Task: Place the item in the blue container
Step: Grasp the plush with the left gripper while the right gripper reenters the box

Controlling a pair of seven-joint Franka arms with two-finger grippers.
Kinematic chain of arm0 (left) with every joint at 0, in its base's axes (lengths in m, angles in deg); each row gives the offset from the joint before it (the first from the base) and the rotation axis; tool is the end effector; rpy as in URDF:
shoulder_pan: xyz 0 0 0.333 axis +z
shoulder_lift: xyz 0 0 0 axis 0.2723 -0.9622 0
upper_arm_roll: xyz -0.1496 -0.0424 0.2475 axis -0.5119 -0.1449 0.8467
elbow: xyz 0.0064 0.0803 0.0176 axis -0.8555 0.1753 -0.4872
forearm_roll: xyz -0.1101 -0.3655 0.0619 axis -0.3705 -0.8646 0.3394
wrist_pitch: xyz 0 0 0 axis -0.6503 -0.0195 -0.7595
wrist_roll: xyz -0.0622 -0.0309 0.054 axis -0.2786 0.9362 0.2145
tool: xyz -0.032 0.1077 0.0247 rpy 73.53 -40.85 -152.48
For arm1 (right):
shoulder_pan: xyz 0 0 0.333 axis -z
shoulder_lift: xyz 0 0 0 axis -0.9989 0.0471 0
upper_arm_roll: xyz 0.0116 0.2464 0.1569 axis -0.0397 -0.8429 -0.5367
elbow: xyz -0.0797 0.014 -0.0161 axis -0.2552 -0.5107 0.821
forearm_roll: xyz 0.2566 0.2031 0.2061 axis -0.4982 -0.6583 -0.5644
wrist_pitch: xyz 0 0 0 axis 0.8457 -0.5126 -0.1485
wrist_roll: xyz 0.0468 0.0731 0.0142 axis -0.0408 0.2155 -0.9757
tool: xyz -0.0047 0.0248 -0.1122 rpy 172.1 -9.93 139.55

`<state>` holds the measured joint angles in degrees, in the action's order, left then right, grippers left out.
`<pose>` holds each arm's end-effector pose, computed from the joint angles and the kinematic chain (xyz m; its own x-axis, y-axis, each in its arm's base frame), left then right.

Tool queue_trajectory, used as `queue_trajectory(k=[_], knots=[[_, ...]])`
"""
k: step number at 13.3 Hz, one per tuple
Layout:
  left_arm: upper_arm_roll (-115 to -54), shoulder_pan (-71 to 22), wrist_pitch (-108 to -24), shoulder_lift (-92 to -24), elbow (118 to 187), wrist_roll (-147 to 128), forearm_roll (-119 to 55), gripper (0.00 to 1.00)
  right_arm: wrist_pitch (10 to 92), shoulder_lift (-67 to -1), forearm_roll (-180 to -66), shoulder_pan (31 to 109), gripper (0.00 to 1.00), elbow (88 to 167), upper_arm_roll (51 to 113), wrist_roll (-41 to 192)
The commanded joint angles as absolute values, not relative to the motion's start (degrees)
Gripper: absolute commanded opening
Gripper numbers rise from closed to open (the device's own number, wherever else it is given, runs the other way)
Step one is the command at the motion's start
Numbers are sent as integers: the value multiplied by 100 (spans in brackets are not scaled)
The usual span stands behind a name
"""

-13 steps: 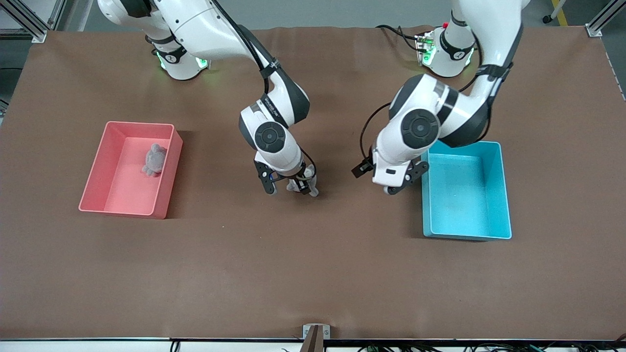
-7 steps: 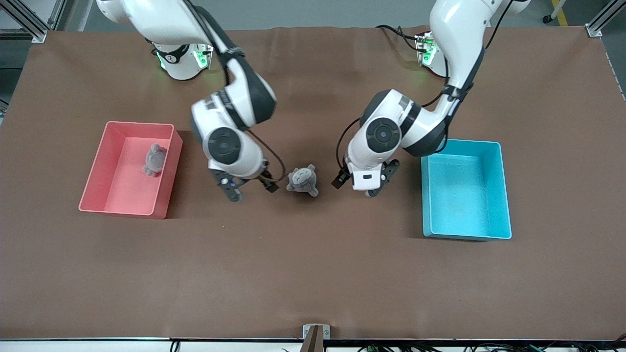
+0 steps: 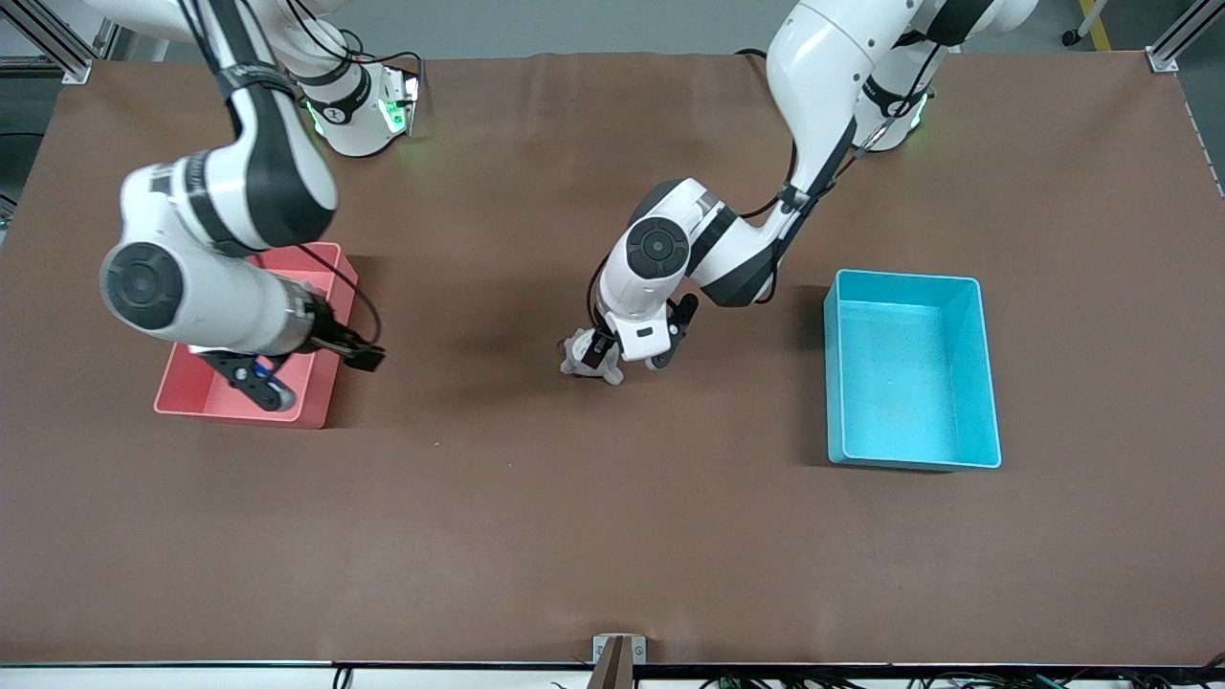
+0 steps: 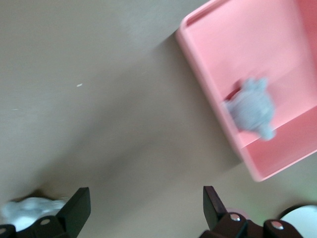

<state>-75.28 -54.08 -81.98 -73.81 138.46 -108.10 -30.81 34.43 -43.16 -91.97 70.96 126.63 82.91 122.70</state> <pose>0.4896 -0.5093 0.2334 0.4053 0.8847 -0.2305 0.9115 -0.4104 0.0273 0.5808 0.1182 0.3972 0.8069 -0.5478 -0.2210 -0.5406 -0.8356 0.0974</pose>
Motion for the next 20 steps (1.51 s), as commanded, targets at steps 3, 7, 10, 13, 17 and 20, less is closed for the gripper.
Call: queue_trajectory(k=[3,7,10,13,17,20], knots=[[-7405,-5632,-8965,-7811,13672,-12056,-3108,100,3613,-5313,-9065,8323,100,13912,8148,10351],[-7318,-5799,-9089,-7996,13681,-12191,-2881,100,4059,-5482,-9144,9379,100,14790,8140,8986],[-7318,-5799,-9089,-8110,13673,-12191,-2669,57,5148,-5447,-9880,9750,100,15914,8148,8475],[-7326,-5843,-9089,-8101,13681,-12129,-2397,5,5888,-5220,-10233,9689,100,16401,8140,8492],[-7300,-5729,-8950,-7733,13716,-12059,-1994,0,6047,-4604,-10743,9592,100,16384,8131,8518],[-7309,-5431,-8301,-6804,14014,-11413,-1843,0,6232,-4358,-10893,9398,100,16357,8131,8553]])
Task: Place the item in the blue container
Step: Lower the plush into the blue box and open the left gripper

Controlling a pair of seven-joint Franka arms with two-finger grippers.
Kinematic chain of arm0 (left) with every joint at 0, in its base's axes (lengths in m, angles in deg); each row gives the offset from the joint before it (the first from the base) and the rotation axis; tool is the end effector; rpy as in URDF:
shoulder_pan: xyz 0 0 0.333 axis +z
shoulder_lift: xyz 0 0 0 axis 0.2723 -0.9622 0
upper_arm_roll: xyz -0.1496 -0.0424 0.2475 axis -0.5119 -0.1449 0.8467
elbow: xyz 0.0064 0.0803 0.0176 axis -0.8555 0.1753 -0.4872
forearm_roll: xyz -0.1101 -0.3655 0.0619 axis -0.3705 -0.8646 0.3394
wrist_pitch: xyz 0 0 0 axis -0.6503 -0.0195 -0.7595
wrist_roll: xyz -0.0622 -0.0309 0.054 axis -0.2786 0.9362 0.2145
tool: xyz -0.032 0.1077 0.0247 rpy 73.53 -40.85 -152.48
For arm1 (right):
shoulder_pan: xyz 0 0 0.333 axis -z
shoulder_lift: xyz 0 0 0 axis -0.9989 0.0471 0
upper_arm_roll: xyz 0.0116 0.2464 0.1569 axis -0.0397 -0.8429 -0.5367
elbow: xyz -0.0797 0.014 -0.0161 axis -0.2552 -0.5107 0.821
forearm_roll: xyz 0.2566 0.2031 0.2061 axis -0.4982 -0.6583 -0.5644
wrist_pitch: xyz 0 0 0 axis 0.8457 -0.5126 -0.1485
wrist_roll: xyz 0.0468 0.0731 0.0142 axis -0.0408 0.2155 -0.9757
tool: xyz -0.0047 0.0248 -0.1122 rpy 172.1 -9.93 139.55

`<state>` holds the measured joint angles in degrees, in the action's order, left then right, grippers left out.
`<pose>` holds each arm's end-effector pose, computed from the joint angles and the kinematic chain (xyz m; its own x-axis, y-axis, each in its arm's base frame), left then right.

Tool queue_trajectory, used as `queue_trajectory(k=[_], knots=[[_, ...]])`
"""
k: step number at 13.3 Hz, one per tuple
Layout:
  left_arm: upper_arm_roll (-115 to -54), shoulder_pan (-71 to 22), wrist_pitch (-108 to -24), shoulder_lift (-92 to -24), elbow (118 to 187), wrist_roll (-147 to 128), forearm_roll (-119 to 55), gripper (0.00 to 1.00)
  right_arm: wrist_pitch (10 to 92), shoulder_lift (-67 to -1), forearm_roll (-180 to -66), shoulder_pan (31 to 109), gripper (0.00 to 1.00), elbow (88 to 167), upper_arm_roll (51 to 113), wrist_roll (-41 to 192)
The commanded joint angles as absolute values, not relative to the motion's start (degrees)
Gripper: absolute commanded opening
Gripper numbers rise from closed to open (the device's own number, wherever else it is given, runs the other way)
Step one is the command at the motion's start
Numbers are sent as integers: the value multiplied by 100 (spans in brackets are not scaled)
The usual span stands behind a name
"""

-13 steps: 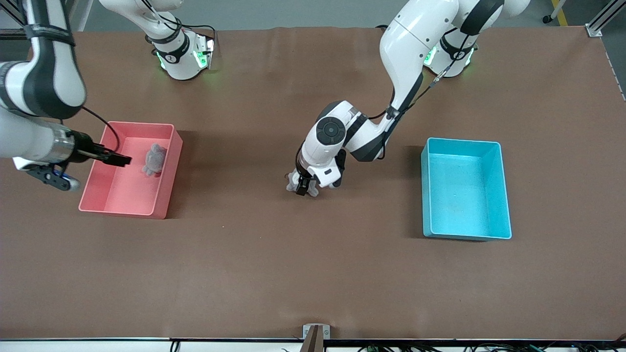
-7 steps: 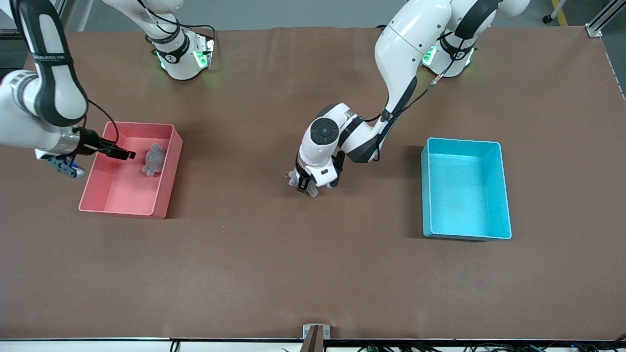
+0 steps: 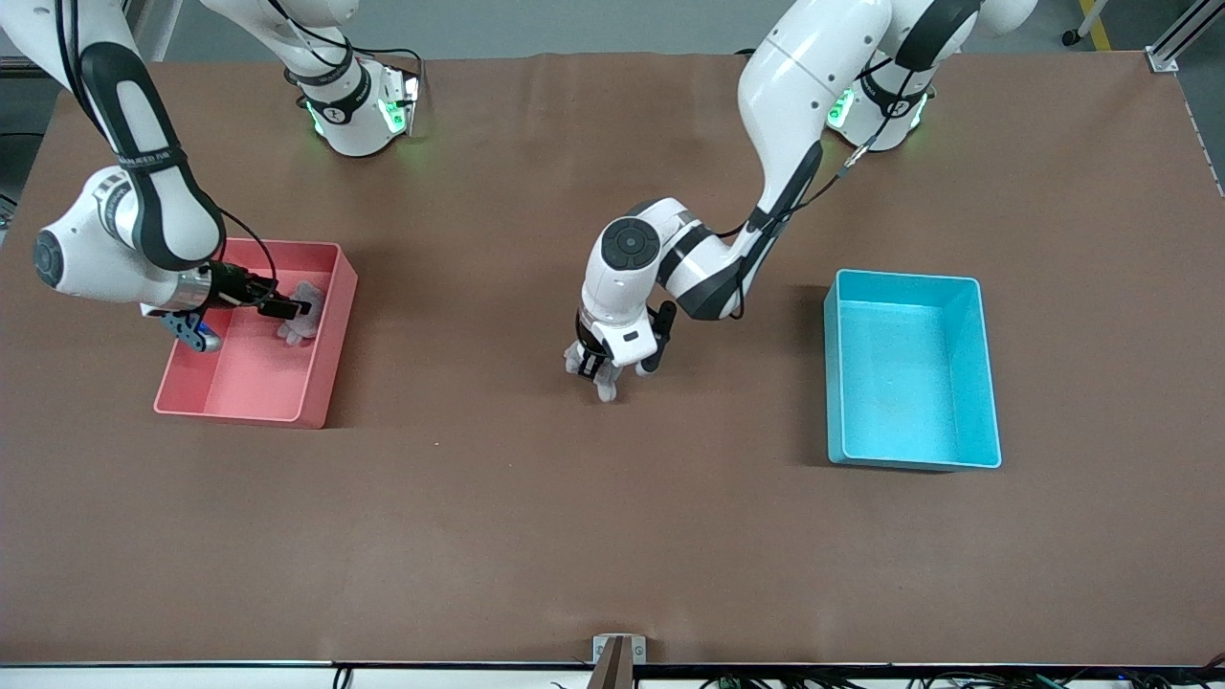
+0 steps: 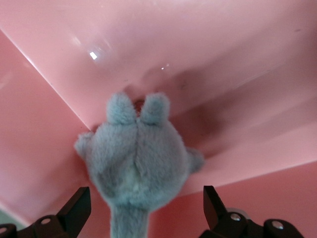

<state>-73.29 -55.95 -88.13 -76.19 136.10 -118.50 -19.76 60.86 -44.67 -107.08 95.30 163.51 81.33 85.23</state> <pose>0.5040 -0.5186 0.2312 0.3692 0.9204 -0.1288 0.9228 -0.3466 0.1681 0.4494 -0.0869 0.1861 0.7812 -0.4720 -0.4086 -0.5668 -0.8105 -0.1474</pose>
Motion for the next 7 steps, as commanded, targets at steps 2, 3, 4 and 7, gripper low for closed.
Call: queue_trajectory(k=[2,3,4,7], knots=[[-7326,-5028,-7739,-6066,14304,-10491,-1842,0,6311,-4243,-10894,9381,92,16349,8131,8562],[-7344,-4817,-7466,-5818,14375,-9938,-1842,0,6294,-4251,-10894,9381,74,16340,8140,8553],[-7344,-4641,-7168,-5651,14410,-9454,-1842,0,6268,-4251,-10894,9381,52,16322,8131,8553],[-7414,-3780,-6262,-5500,14411,-8266,-1922,0,6224,-4251,-10894,9389,10,16287,8131,8571]])
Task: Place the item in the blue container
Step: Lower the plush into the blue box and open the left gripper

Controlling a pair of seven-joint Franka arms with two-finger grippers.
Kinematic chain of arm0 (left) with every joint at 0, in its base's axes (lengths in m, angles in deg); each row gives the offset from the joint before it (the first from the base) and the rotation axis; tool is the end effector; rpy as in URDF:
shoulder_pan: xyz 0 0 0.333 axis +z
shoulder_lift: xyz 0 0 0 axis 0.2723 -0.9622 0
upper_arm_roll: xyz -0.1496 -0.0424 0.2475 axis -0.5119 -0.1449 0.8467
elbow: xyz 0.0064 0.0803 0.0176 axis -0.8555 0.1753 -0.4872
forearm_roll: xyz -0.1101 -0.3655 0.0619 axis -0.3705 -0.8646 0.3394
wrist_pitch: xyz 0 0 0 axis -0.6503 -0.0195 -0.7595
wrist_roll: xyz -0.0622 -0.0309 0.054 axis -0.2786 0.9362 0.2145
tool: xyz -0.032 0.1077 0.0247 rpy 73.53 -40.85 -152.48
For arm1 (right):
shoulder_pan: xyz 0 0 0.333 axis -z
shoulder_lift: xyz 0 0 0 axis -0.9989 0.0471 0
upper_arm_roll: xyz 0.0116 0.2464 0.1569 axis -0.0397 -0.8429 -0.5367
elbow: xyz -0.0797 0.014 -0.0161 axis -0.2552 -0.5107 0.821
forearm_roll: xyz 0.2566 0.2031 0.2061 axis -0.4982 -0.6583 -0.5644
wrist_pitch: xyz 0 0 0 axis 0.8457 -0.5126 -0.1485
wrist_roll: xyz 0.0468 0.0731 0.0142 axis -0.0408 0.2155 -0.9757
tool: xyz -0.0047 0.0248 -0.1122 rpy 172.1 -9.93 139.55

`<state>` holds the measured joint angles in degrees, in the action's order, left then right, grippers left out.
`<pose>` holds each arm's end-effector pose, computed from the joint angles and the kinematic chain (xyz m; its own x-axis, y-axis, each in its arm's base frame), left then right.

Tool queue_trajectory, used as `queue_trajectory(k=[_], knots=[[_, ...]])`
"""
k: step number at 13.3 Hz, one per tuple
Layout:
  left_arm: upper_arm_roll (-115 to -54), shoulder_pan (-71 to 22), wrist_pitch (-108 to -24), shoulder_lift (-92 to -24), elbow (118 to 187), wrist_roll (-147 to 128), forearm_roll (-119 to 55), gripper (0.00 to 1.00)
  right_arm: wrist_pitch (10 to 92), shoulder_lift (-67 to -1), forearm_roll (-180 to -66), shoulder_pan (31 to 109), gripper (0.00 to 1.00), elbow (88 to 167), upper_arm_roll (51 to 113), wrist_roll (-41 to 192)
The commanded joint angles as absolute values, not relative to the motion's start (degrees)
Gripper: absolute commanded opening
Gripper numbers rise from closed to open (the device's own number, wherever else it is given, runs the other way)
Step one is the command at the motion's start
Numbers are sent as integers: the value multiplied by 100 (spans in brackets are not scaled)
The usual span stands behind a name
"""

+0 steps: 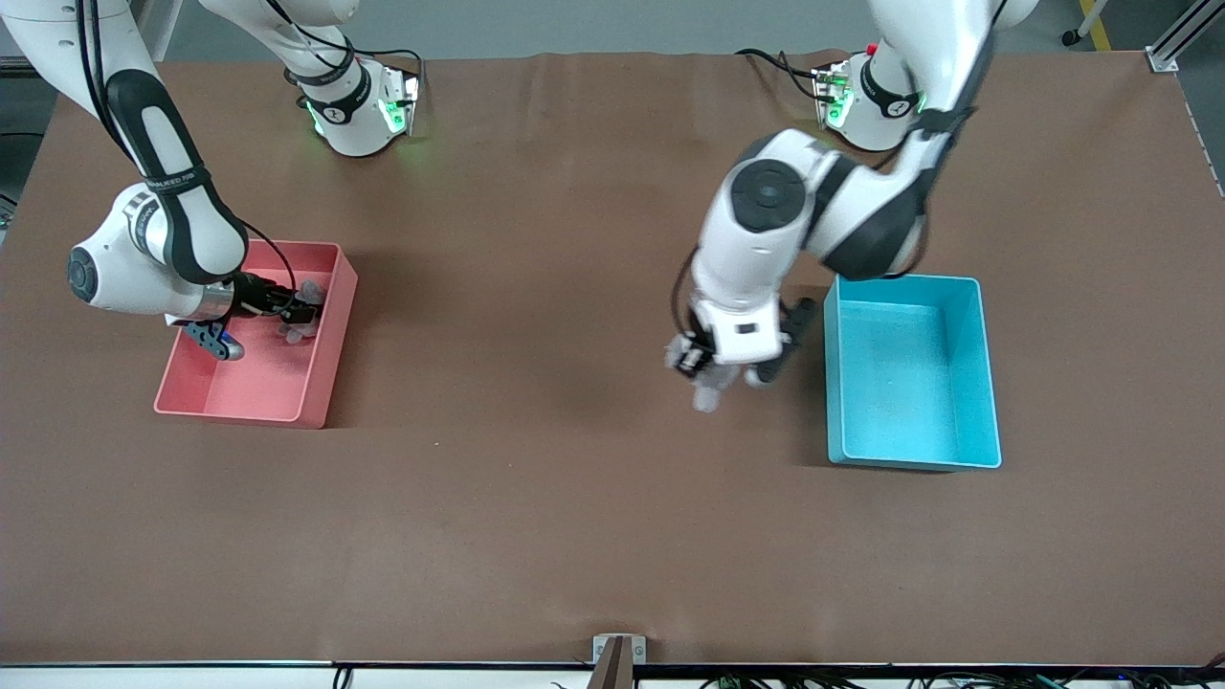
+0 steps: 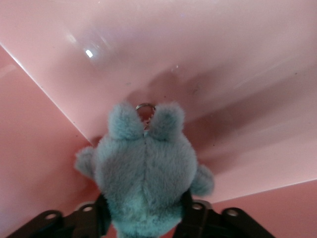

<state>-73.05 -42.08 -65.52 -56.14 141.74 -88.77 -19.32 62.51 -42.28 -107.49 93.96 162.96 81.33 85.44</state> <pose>0.5682 -0.3535 0.3883 0.6158 0.7878 0.0107 0.7859 -0.6151 0.0624 0.4524 -0.0782 0.1710 0.7823 -0.4683 -0.4108 -0.5605 -0.8169 -0.1361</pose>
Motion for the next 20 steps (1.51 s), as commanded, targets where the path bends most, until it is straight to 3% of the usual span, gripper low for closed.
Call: queue_trajectory(k=[1,6,9,11,13,14,15,20], knots=[[-7414,-3534,-5981,-5473,14437,-7801,-1922,0,6163,-4260,-10894,9389,4,16261,8131,8571],[-7414,-2260,-5257,-5350,14796,-5201,-1887,0,5093,-4287,-10710,9451,1,15481,8227,8544],[-7414,-1775,-5310,-5577,14938,-4378,-1886,7,3252,-4260,-10166,9477,1,13999,8438,9007],[-7379,-1721,-5354,-5850,14929,-4307,-1782,26,2421,-4243,-10024,9399,1,13205,8421,9631],[-7388,-1520,-5529,-6043,14938,-4263,-1545,53,2260,-4277,-10137,9171,2,13018,8386,10211],[-7379,-1510,-5582,-6114,14938,-4228,-1431,90,2268,-4321,-10286,8935,2,12965,8386,10536],[-7388,-1501,-5626,-6150,14938,-4228,-1281,100,2295,-4330,-10426,8680,2,12912,8394,10948],[-7414,-1475,-5408,-5790,14886,-3572,-1359,100,3355,-4295,-10665,6994,2,12876,8395,13426]])
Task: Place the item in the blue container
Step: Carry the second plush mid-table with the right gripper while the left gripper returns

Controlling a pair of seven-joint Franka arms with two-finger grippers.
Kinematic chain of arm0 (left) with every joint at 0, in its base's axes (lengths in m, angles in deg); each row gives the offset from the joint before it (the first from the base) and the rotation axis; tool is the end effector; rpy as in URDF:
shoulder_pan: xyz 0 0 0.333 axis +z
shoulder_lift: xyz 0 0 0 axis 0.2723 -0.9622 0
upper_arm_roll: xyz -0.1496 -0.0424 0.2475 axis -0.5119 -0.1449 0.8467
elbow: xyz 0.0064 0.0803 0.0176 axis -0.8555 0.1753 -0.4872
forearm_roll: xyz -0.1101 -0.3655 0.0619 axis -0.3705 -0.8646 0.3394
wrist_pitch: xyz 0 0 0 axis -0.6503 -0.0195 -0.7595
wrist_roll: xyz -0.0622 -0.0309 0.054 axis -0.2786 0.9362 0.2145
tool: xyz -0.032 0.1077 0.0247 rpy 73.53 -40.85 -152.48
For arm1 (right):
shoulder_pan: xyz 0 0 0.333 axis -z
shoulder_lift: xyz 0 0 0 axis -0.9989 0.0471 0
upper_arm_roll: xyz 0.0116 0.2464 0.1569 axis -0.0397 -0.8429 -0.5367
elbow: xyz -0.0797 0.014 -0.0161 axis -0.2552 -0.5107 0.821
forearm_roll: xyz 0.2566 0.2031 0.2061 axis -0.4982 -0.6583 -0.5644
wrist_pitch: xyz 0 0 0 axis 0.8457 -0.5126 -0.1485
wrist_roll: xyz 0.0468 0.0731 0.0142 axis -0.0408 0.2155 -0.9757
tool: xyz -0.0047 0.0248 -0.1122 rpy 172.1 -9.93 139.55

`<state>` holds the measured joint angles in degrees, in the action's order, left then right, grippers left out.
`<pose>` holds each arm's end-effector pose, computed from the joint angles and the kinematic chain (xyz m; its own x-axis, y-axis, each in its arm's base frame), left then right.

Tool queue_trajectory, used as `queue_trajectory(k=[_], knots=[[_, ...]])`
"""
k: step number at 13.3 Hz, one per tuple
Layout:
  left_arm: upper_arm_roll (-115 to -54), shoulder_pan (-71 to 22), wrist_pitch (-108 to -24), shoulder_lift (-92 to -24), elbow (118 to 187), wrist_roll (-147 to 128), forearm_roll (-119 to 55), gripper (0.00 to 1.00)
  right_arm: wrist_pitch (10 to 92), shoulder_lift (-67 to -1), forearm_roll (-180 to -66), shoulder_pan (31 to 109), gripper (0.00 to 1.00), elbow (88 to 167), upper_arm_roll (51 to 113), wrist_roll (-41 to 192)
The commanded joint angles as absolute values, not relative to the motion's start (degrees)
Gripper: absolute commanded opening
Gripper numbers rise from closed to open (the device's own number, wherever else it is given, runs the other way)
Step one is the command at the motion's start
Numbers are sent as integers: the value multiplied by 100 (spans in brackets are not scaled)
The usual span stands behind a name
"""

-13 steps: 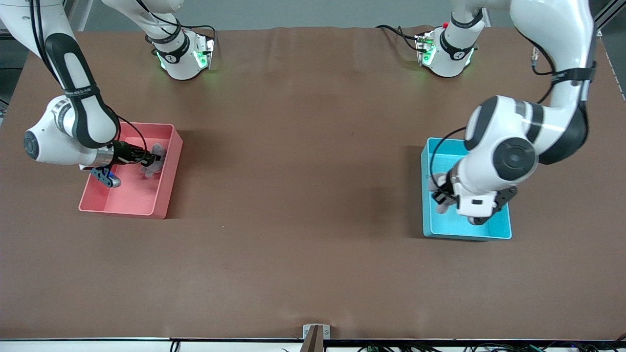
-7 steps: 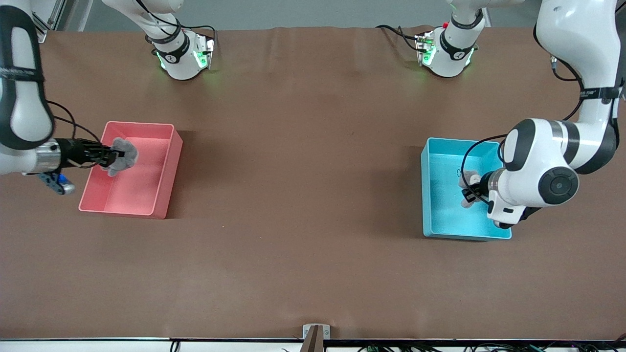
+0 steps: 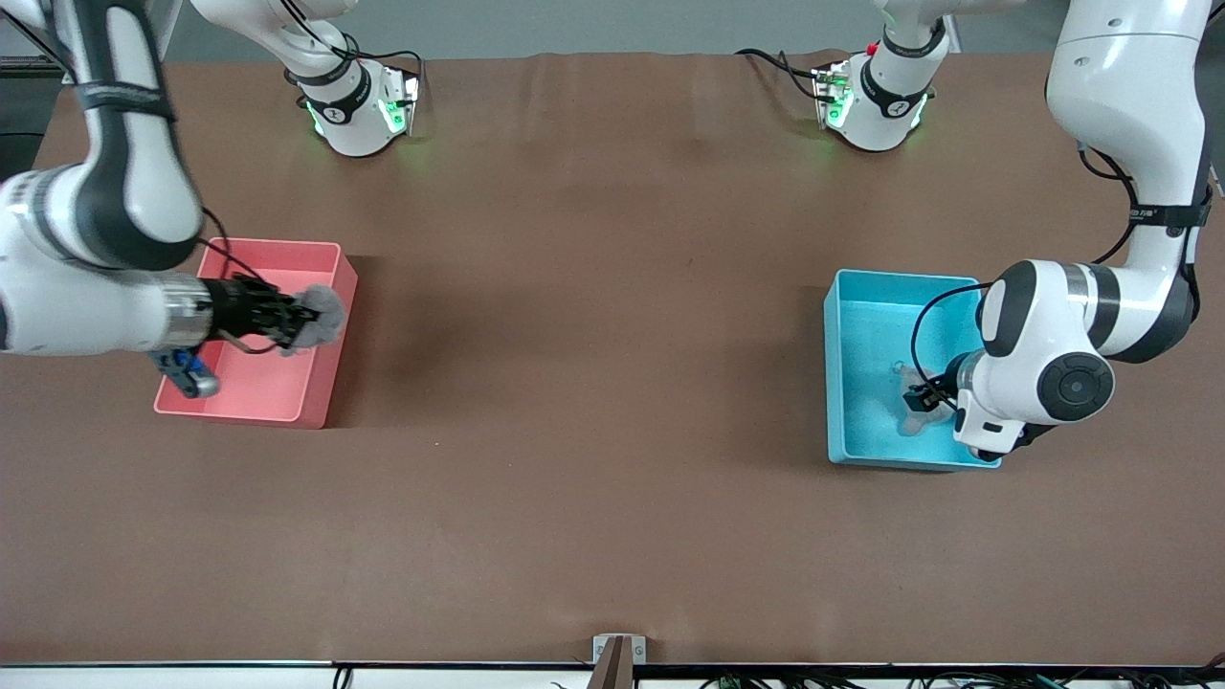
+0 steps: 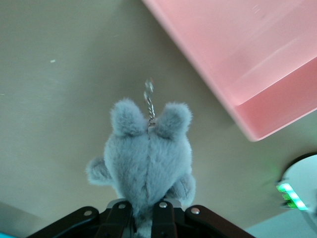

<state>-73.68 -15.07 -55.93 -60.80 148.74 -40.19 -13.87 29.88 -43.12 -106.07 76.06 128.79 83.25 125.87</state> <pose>0.6180 -0.0530 0.2702 0.8613 0.4664 -0.2014 0.4200 -0.8768 -0.2343 0.5712 0.0876 0.3814 0.6166 -0.6461 -0.4499 -0.7091 -0.7040 0.0392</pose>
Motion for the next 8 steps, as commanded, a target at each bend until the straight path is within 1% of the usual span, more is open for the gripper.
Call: queue_trajectory(k=[1,3,6,8], knots=[[-7423,-1484,-5372,-5720,14868,-3395,-1359,100,3637,-4278,-10665,6659,2,12877,8395,13857],[-7589,-1510,-5363,-5693,14649,-3454,-1507,100,4260,-4147,-10656,6000,2,12886,8395,14684],[-7809,-1536,-5135,-5675,14245,-3569,-1964,100,5350,-3568,-10656,5130,1,12868,8395,15835],[-7897,-1624,-5117,-5675,14121,-3604,-2306,100,6053,-3172,-10647,4689,1,12859,8395,16356]])
